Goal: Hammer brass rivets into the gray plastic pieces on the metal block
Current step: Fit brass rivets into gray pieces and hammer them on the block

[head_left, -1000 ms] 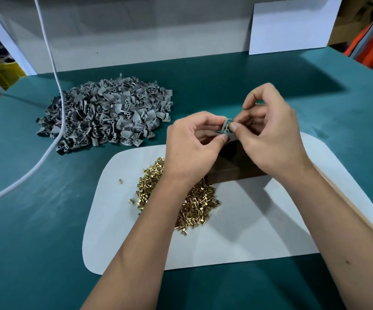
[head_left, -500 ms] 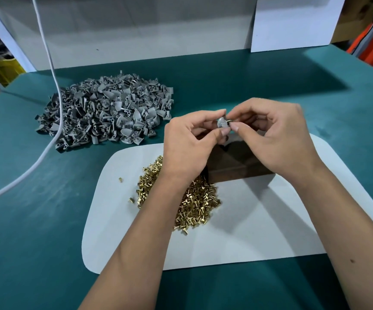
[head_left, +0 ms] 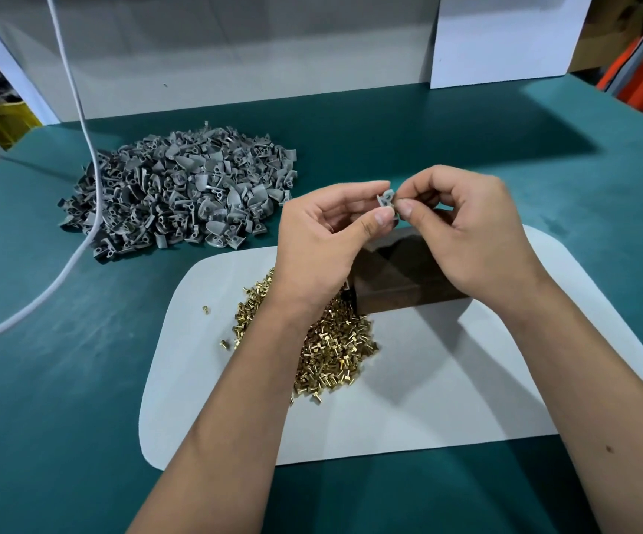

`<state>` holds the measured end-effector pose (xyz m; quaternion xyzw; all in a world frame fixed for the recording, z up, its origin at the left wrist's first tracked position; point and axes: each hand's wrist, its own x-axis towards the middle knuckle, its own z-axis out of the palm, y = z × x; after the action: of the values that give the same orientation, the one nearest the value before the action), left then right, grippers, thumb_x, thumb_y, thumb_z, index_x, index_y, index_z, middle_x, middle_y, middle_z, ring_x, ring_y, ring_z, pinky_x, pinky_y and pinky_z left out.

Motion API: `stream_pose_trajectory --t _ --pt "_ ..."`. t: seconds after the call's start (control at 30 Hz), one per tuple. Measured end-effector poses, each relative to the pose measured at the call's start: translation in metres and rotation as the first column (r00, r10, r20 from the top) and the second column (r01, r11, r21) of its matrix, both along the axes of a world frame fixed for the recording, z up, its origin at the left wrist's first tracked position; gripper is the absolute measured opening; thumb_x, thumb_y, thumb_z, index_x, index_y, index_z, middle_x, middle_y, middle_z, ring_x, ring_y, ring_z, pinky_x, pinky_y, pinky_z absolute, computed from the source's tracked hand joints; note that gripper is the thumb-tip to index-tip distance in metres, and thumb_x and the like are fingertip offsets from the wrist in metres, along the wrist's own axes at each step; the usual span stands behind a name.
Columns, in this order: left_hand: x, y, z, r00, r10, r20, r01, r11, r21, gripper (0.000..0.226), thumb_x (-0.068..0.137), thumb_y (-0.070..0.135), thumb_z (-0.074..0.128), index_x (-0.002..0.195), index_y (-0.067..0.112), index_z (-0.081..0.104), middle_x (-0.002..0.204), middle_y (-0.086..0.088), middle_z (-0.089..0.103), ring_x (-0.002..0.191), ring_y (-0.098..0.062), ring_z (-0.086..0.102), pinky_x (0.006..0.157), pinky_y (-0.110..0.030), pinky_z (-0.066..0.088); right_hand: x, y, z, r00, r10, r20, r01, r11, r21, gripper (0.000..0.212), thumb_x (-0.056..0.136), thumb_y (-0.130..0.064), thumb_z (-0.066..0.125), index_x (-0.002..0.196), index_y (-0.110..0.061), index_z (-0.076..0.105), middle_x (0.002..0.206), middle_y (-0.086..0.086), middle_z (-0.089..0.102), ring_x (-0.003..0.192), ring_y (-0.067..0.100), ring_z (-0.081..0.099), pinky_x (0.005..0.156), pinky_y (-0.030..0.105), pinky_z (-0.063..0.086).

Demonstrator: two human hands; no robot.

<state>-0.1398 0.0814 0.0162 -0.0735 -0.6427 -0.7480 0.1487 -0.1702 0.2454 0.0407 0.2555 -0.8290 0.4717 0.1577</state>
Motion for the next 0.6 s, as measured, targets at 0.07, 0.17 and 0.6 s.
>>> stream_pose_trajectory --t 0.07,0.17,0.6 --pt "-0.0011 -0.0025 -0.0019 1.0 0.006 0.001 -0.006 1.0 0.008 0.028 0.083 -0.009 0.076 0.109 0.002 0.074 0.094 -0.012 0.078 0.09 -0.021 0.074 0.085 -0.034 0.061 0.0005 -0.0005 -0.0002 1.0 0.0 -0.003 0.0 1.0 0.005 0.009 0.093 -0.012 0.069 0.088 -0.02 0.072 0.082 -0.012 0.07 0.078 0.008 0.064 0.077 0.023 0.051" --pt "-0.0018 -0.0053 -0.0022 1.0 0.024 0.004 -0.024 1.0 -0.013 0.03 0.079 -0.008 0.08 0.106 0.002 0.075 0.095 -0.013 0.079 0.091 -0.023 0.075 0.089 -0.039 0.061 0.0011 -0.0003 0.0004 1.0 -0.008 -0.016 0.009 1.0 0.014 0.011 0.092 -0.015 0.071 0.086 -0.025 0.073 0.08 -0.013 0.071 0.077 0.007 0.066 0.075 0.018 0.049" --pt "0.0019 -0.006 0.0009 0.999 0.006 0.048 -0.006 1.0 -0.002 0.03 0.074 -0.014 0.081 0.099 0.003 0.076 0.089 -0.013 0.078 0.084 -0.024 0.075 0.086 -0.041 0.063 0.0017 0.0005 0.001 0.998 -0.054 0.017 0.053 0.998 0.032 0.009 0.087 -0.018 0.074 0.08 -0.023 0.075 0.075 -0.011 0.072 0.074 0.012 0.068 0.072 0.034 0.056"
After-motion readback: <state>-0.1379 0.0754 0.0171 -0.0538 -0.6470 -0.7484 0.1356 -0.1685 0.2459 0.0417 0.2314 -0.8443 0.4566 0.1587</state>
